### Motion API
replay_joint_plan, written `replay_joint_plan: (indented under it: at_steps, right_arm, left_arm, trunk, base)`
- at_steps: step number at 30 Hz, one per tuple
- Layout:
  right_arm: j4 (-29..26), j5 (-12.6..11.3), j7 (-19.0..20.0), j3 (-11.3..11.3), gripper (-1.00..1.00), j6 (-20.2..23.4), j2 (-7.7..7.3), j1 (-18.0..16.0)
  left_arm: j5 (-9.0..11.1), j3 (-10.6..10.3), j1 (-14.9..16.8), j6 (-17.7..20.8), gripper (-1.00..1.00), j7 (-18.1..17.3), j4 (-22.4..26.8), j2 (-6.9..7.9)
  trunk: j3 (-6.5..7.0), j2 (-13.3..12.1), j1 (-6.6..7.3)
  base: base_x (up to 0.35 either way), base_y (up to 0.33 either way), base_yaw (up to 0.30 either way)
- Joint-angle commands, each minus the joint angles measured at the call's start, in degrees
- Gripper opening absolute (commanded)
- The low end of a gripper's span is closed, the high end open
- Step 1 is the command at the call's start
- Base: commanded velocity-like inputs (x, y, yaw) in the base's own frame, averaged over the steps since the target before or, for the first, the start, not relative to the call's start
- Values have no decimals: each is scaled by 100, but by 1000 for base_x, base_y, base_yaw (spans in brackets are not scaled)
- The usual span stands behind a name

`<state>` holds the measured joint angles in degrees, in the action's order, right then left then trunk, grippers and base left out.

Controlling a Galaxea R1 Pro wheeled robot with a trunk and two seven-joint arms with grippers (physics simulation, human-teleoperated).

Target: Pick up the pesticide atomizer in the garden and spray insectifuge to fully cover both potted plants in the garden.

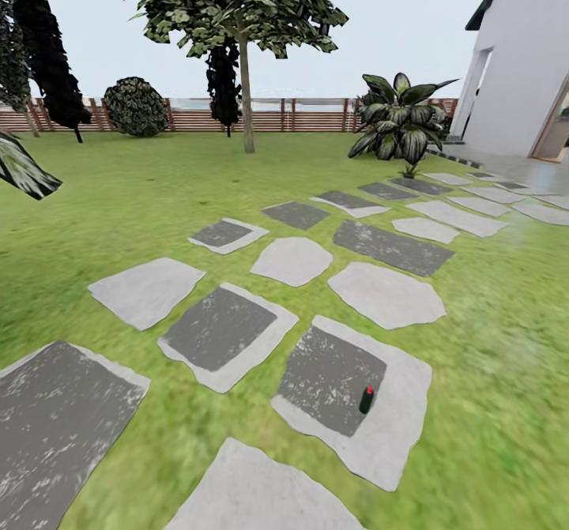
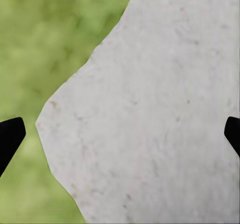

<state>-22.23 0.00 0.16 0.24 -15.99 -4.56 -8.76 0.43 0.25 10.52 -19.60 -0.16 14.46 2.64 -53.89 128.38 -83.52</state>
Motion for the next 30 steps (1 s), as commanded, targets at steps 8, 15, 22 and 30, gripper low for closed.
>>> replay_joint_plan:
  at_steps: [8,15,22,30]
  right_arm:
    - [5,0,2,3,100,-18,-1,-3]
    - [6,0,-5,2,100,-18,-1,-3]
    - [8,5,-10,2,100,-18,-1,-3]
    - [8,9,-29,-2,100,-20,-1,-3]
  left_arm:
    - [9,2,-1,-23,100,-2,-5,0]
    - [9,2,-5,-26,100,-2,-5,0]
    - [8,2,-4,-26,100,-2,-5,0]
    - [-57,-15,-1,-26,100,-8,-5,-5]
  trunk:
    - [-5,2,-2]
    - [-5,2,-2]
    - [-5,2,-2]
    - [-5,2,-2]
  base:
    - [295,-80,0]
    - [59,-76,0]
    - [2,-3,0]
    - [0,0,0]
